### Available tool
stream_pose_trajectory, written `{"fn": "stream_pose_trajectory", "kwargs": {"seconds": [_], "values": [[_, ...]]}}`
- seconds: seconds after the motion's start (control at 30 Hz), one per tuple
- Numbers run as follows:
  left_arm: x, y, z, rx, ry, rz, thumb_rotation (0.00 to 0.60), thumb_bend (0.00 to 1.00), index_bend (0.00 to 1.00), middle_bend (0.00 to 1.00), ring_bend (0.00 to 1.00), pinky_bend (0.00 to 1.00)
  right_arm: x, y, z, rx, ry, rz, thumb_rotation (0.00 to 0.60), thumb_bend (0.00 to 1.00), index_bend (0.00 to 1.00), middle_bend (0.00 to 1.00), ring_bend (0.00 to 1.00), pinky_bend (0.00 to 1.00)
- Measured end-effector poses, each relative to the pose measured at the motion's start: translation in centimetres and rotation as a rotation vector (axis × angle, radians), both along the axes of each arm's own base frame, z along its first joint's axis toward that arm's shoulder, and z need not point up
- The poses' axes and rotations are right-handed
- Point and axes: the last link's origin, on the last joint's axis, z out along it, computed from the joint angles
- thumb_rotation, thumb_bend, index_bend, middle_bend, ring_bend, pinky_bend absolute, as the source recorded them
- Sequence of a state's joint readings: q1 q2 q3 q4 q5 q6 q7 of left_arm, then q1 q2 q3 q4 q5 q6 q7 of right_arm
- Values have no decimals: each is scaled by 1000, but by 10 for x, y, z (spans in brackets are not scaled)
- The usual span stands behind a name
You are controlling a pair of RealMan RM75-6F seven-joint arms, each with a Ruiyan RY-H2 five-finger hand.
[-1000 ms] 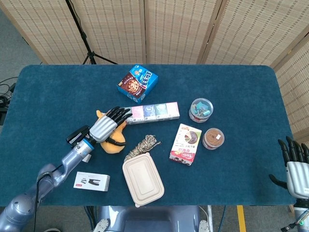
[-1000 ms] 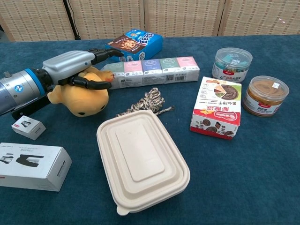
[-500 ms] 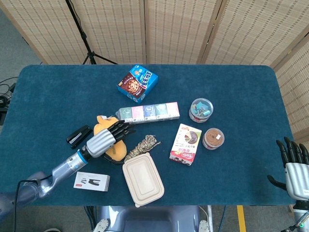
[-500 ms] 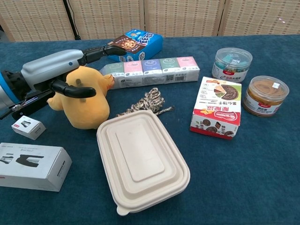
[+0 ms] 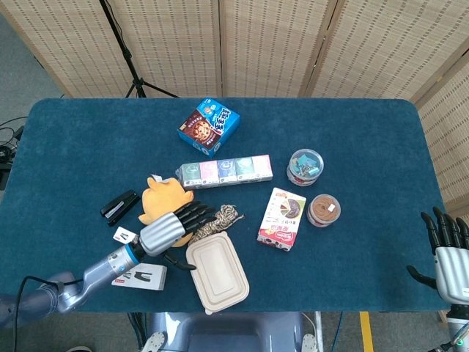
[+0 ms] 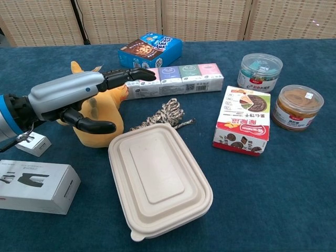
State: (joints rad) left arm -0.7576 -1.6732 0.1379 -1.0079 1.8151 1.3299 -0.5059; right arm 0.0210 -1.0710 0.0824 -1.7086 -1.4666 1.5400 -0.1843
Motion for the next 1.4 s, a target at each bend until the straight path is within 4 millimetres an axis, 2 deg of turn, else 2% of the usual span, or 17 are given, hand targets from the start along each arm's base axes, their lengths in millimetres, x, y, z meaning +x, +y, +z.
{"fn": "stream_pose_trajectory", "kwargs": {"seconds": [0.2,0.4,0.73,1.0,1.2,1.4], "values": [[-12,14,-15,3,33,59,62,0,0,0,0,0,-1,-1,-1,1,4,-5,600,0,0,0,0,0],[-24,32,-19,25,60,108,62,0,0,0,0,0,-3,-2,-4,10,10,-14,600,0,0,0,0,0],[-37,66,-20,73,127,179,62,0,0,0,0,0,-7,-5,-8,20,15,-38,600,0,0,0,0,0],[-44,90,-14,131,169,225,62,0,0,0,0,0,-10,-7,-10,25,17,-51,600,0,0,0,0,0],[-48,99,-12,142,173,271,62,0,0,0,0,0,-10,-7,-10,25,16,-50,600,0,0,0,0,0],[-47,96,-8,133,127,255,62,0,0,0,0,0,-8,-5,-9,23,15,-45,600,0,0,0,0,0]]}}
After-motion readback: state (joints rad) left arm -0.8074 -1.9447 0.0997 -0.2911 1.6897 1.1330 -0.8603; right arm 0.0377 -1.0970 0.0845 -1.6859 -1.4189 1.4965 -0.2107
